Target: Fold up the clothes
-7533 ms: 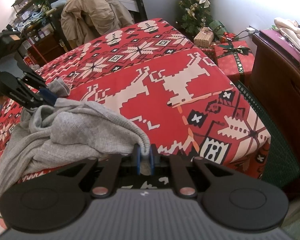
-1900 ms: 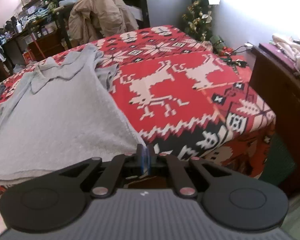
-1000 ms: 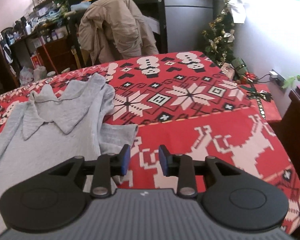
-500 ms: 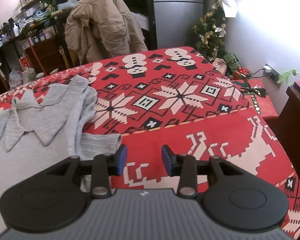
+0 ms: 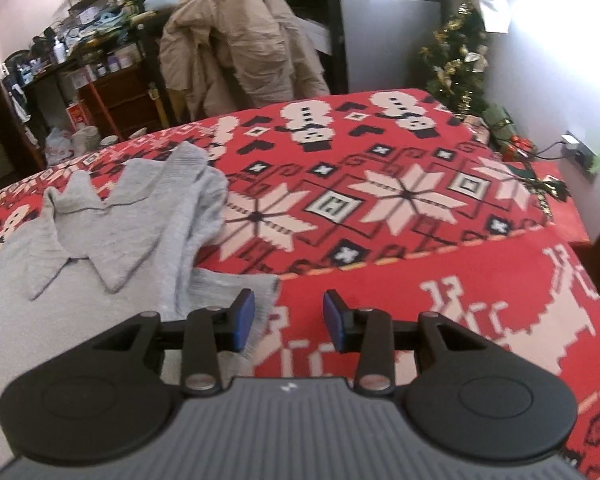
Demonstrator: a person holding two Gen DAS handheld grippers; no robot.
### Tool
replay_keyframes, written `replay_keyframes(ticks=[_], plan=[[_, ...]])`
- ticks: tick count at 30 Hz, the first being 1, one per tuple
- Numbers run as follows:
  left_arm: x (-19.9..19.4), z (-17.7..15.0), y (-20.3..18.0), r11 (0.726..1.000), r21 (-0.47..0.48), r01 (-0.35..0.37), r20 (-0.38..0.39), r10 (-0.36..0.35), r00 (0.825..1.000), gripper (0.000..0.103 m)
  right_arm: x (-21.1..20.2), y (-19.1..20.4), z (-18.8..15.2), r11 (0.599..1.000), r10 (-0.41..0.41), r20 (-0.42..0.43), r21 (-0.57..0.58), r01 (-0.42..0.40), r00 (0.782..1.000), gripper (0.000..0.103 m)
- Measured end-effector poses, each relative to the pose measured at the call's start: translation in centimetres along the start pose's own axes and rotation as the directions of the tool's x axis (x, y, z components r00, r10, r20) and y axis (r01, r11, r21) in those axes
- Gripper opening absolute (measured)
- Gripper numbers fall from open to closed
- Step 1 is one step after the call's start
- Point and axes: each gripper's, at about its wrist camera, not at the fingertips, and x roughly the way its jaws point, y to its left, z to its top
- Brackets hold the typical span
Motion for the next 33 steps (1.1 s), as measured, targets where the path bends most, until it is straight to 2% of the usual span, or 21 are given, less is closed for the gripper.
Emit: replay_keyframes(ticks=[2, 3, 4, 5, 7, 10, 12, 15, 17, 20, 27, 29, 31, 33], plan=[[0.1, -0.1, -0.1, 1.0, 0.008, 0.001, -0.006, -0.001, 1.0, 0.005, 0.7, 0.3, 0.3, 1.0, 0.005, -0.002, 0.003, -0.005, 1.0, 0.041], [0.2, -0.1, -0.1, 1.0, 0.012, 0.001, -0.009, -0.001, 1.0, 0.005, 0.9, 0.5, 0.4, 1.0, 0.009, 0.004, -0.001, -0.009, 1.0, 0.036], [0.3, -0.1, -0.2, 1.0, 0.016, 0.002, -0.012, -0.001, 1.0, 0.005, 1.1, 0.7, 0.5, 1.0, 0.019, 0.007, -0.008, -0.019, 1.0, 0.027], [0.3, -0.1, -0.2, 1.0, 0.016, 0.003, -0.015, -0.002, 1.0, 0.005, 1.3, 1.1, 0.5, 0.999, 0.036, 0.0, -0.022, -0.035, 0.999, 0.006], [0.3, -0.2, -0.1, 1.0, 0.011, 0.005, -0.02, -0.005, 1.0, 0.005, 1.2, 2.0, 0.4, 0.997, 0.037, -0.001, -0.07, -0.037, 0.999, 0.0], [0.1, 0.0, 0.0, 1.0, 0.008, 0.01, -0.013, -0.01, 1.0, 0.005, 0.0, 1.4, 0.4, 0.995, -0.049, 0.053, -0.08, 0.053, 0.997, 0.0], [0.1, 0.1, 0.1, 1.0, 0.011, 0.014, -0.008, -0.014, 1.0, 0.005, -1.0, 0.4, 0.5, 0.991, -0.118, 0.093, -0.058, 0.124, 0.989, 0.0], [0.2, 0.3, 0.2, 1.0, 0.012, 0.02, -0.009, -0.02, 1.0, 0.005, -2.4, -3.7, 1.1, 0.979, -0.201, 0.119, 0.066, 0.195, 0.972, 0.0], [0.4, 0.2, 0.1, 1.0, 0.016, 0.018, -0.014, -0.018, 1.0, 0.005, -3.1, -6.0, 1.2, 0.969, -0.23, 0.118, 0.123, 0.215, 0.966, 0.0], [0.7, 0.1, 0.1, 1.0, 0.022, 0.016, -0.02, -0.016, 1.0, 0.005, -3.5, -7.9, 1.0, 0.961, -0.247, 0.114, 0.155, 0.228, 0.962, 0.0], [1.3, 0.2, 0.3, 0.999, 0.026, 0.02, -0.044, -0.019, 0.999, 0.006, -1.9, -8.1, 0.5, 0.96, -0.269, 0.088, 0.108, 0.26, 0.959, 0.0], [1.4, 0.3, 0.4, 0.999, 0.027, 0.022, -0.05, -0.02, 0.999, 0.012, -1.1, -8.3, 0.4, 0.958, -0.27, 0.071, 0.117, 0.261, 0.96, 0.001], [1.3, 0.3, 0.6, 0.999, 0.014, 0.031, -0.059, -0.03, 0.998, 0.015, -0.6, -8.4, 0.3, 0.958, -0.271, 0.058, 0.116, 0.263, 0.961, 0.004], [0.7, 0.2, 1.1, 0.999, -0.008, 0.046, -0.061, -0.046, 0.997, 0.018, -0.9, -8.5, 0.1, 0.957, -0.273, 0.064, 0.12, 0.264, 0.96, 0.013]])
